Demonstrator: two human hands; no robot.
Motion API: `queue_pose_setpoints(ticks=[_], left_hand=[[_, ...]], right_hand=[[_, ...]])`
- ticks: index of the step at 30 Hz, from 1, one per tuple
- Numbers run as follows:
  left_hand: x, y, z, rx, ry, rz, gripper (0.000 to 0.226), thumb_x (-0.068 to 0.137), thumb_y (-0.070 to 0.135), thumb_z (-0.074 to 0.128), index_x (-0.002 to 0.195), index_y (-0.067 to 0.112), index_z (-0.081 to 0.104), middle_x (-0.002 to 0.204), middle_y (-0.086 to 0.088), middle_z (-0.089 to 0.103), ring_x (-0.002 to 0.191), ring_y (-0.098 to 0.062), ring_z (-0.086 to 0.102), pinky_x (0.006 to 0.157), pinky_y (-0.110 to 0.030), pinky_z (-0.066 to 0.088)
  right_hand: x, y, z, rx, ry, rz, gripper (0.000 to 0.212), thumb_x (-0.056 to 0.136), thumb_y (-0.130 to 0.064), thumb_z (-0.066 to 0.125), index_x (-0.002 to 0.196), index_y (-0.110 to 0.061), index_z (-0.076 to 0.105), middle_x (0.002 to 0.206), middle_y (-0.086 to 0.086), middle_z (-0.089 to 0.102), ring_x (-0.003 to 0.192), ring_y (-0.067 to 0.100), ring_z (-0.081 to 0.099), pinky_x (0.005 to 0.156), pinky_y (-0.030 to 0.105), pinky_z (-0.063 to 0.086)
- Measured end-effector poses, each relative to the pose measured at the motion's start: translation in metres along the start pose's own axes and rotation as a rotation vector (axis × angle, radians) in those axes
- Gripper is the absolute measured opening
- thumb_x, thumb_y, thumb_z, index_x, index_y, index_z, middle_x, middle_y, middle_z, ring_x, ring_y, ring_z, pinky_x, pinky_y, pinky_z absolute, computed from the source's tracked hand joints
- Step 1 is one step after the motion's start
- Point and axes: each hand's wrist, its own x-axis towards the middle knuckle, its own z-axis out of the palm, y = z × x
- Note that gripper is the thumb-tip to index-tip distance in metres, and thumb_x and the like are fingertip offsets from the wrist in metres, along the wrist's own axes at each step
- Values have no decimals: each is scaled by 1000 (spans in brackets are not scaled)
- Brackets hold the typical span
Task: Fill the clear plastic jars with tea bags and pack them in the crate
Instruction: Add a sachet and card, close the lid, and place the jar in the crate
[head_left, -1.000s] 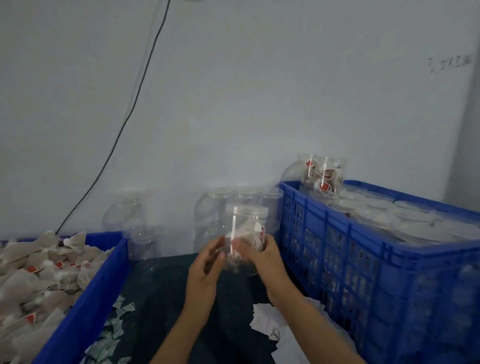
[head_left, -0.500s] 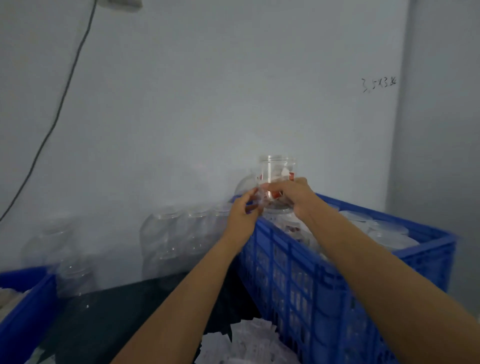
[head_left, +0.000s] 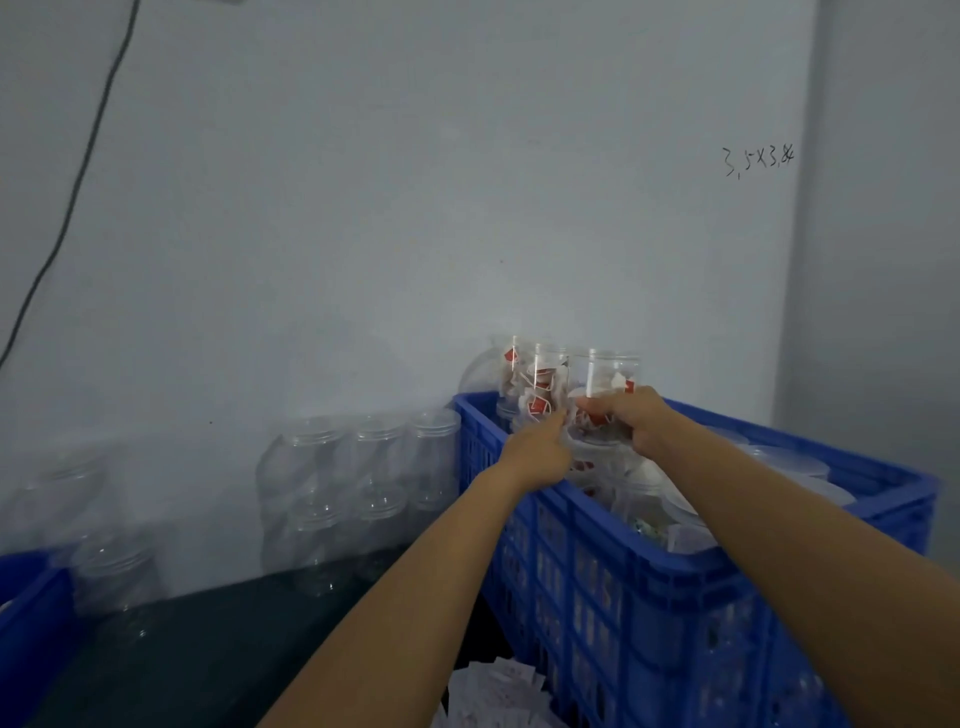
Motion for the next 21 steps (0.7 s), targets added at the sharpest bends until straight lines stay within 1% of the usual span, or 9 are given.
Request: queue_pose_setpoints(ticks=[3, 6, 8, 11, 13, 15, 17, 19, 21], left_hand=[[2, -1, 0, 47, -12, -6, 66, 92, 6, 42, 152, 19, 20, 123, -15, 57, 100, -26, 55, 92, -43, 45], [3, -2, 1, 74, -17, -6, 67, 92, 8, 43, 153, 18, 19, 116, -15, 59, 100, -28, 57, 91, -43, 46], [6, -2, 1, 116, -35, -3, 68, 92, 11, 44, 153, 20, 17, 115, -14, 60, 101, -28, 57, 92, -42, 45], [8, -1, 1, 175, -64, -5, 67, 92, 16, 46, 152, 20, 17, 127, -14, 57, 110, -29, 54, 92, -40, 39], [7, -1, 0, 180, -70, -8, 69, 92, 18, 47, 153, 20, 15, 130, -15, 56, 112, -31, 53, 91, -39, 38], [6, 0, 0, 188, -62, -1, 68, 92, 19, 47, 153, 20, 16, 128, -16, 56, 111, -32, 54, 91, -39, 38], [6, 0, 0, 189, -63, -3, 66, 92, 21, 47, 152, 19, 19, 129, -15, 55, 113, -31, 53, 94, -39, 37], [5, -1, 1, 157, -39, -2, 56, 92, 20, 49, 146, 15, 31, 125, -14, 57, 109, -29, 54, 92, -39, 40], [0, -2, 2, 42, 50, 1, 41, 92, 17, 49, 132, 10, 46, 119, -12, 59, 103, -28, 56, 89, -40, 47]], right_hand=[[3, 4, 1, -70, -22, -27, 70, 74, -7, 80, 134, 5, 44, 126, 22, 58, 114, 34, 59, 97, 43, 50], [2, 6, 3, -118, -24, -55, 77, 74, -12, 81, 137, 5, 39, 133, 22, 53, 123, 36, 52, 105, 48, 43], [-1, 4, 5, -135, -19, -69, 88, 76, -11, 79, 144, 5, 26, 139, 23, 47, 128, 37, 46, 108, 49, 39], [-5, 3, 8, -178, 21, -83, 99, 82, -6, 73, 149, 2, 1, 145, 23, 39, 134, 36, 38, 112, 48, 33], [-4, 4, 8, -213, 38, -89, 100, 85, -5, 70, 149, 2, -6, 147, 23, 37, 136, 35, 36, 113, 46, 32], [-3, 5, 8, -237, 45, -91, 99, 86, -6, 69, 149, 3, -7, 146, 23, 37, 136, 35, 36, 113, 45, 32], [-4, 5, 7, -261, 66, -81, 96, 85, -6, 70, 149, 3, -1, 146, 24, 36, 135, 36, 36, 112, 46, 32], [-7, 2, 9, -283, 106, -59, 94, 82, -8, 73, 148, 0, 7, 147, 25, 33, 134, 38, 36, 110, 49, 34], [-13, -3, 11, -307, 161, -48, 91, 81, -9, 75, 146, -3, 11, 147, 24, 30, 132, 38, 38, 109, 48, 36]])
